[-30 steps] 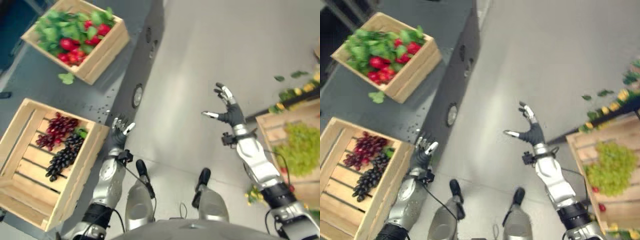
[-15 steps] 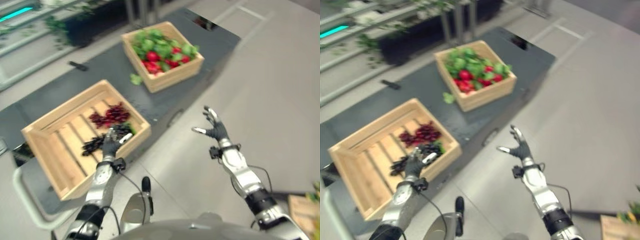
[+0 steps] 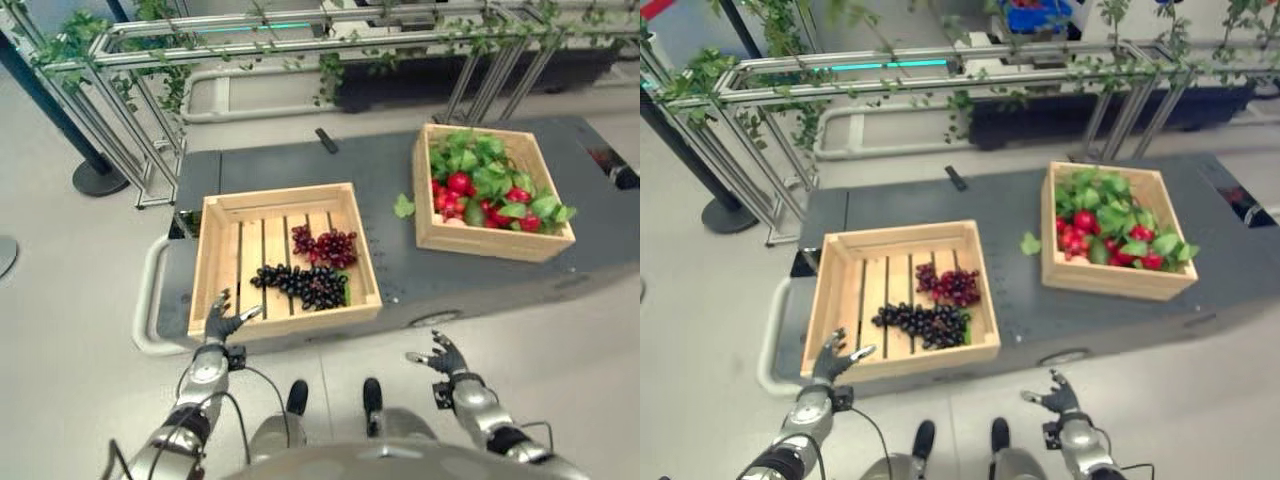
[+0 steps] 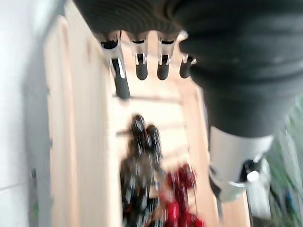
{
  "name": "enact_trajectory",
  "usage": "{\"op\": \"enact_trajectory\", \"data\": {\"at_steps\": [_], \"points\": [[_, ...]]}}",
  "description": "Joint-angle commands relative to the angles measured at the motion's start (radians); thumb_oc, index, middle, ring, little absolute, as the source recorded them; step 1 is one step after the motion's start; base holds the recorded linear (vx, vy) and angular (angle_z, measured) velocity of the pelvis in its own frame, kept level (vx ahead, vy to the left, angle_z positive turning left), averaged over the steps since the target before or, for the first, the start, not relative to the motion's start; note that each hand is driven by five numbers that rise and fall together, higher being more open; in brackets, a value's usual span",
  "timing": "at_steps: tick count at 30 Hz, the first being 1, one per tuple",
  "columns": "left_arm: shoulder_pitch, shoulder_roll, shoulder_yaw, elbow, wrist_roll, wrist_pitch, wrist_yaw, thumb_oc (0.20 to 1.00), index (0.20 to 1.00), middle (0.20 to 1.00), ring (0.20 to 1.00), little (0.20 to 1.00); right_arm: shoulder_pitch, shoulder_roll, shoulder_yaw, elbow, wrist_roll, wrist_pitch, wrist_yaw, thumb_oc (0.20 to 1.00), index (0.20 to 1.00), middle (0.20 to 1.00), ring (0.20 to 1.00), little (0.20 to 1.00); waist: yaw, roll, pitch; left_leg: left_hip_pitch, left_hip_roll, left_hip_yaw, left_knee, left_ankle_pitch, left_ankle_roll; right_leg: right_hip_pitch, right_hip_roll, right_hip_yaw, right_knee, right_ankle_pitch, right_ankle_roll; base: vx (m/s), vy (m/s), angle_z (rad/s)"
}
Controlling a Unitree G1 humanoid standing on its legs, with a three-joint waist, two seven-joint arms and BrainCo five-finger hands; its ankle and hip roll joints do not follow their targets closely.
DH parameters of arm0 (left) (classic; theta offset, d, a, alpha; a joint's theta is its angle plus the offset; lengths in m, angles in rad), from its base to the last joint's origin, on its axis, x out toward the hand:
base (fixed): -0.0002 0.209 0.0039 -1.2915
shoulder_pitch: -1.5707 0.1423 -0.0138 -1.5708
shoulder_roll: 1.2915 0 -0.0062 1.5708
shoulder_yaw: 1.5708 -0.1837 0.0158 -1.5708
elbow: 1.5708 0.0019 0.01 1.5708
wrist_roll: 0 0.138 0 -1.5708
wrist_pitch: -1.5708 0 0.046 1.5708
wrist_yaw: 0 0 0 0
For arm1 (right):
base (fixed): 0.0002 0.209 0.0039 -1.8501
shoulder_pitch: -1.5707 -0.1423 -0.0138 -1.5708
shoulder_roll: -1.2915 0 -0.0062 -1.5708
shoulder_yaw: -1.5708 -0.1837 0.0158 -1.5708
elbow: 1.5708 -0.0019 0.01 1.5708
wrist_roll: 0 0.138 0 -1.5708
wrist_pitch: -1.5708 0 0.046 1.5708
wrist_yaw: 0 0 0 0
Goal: Pick up the fruits from the basket on one side to the basket on the other side
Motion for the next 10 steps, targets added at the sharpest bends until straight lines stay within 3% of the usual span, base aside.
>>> {"op": "enact_trajectory", "data": {"at_steps": [1,3,6,9,10], "points": [[0.058,-0.075,-0.023,0.19,-0.003,0.128,-0.032,1.0,1.0,1.0,1.0,1.0,-0.025,-0.037,-0.033,0.006,0.023,-0.001,0.007,1.0,1.0,1.0,1.0,1.0,-0.007,-0.026,0.036,0.04,-0.022,-0.085,0.024,-0.07,-0.035,0.048,-0.054,-0.025,0.008,-0.062,0.062,0.1,-0.133,0.01],[0.065,-0.084,-0.019,0.213,0.001,0.135,-0.039,1.0,1.0,1.0,1.0,1.0,-0.019,-0.035,-0.043,0.035,0.02,0.006,0.01,1.0,1.0,1.0,1.0,1.0,-0.006,-0.022,0.031,0.037,-0.015,-0.078,0.026,-0.065,-0.043,0.064,-0.056,-0.046,-0.001,-0.066,0.059,0.07,-0.098,0.1],[0.08,-0.095,0.013,0.261,0.019,0.165,-0.059,1.0,1.0,1.0,1.0,1.0,-0.001,-0.03,-0.076,0.139,0.002,0.03,0.022,1.0,1.0,1.0,1.0,1.0,-0.01,-0.016,0.018,0.03,0.01,0.009,0.041,-0.058,-0.049,0.112,-0.048,-0.099,-0.028,-0.083,0.045,0.07,-0.082,0.51],[0.079,-0.101,0.022,0.265,0.028,0.183,-0.071,1.0,1.0,1.0,1.0,1.0,0.011,-0.03,-0.105,0.208,-0.011,0.054,0.026,1.0,1.0,1.0,1.0,1.0,-0.022,-0.013,0.015,0.015,0.022,0.15,0.065,-0.049,-0.04,0.138,-0.054,-0.138,-0.038,-0.093,0.04,0.02,-0.032,0.32],[0.079,-0.101,0.022,0.265,0.028,0.183,-0.071,1.0,1.0,1.0,1.0,1.0,0.011,-0.03,-0.105,0.208,-0.011,0.054,0.026,1.0,1.0,1.0,1.0,1.0,-0.022,-0.013,0.015,0.015,0.022,0.151,0.066,-0.05,-0.04,0.139,-0.054,-0.138,-0.038,-0.093,0.04,0.0,-0.01,0.33]]}}
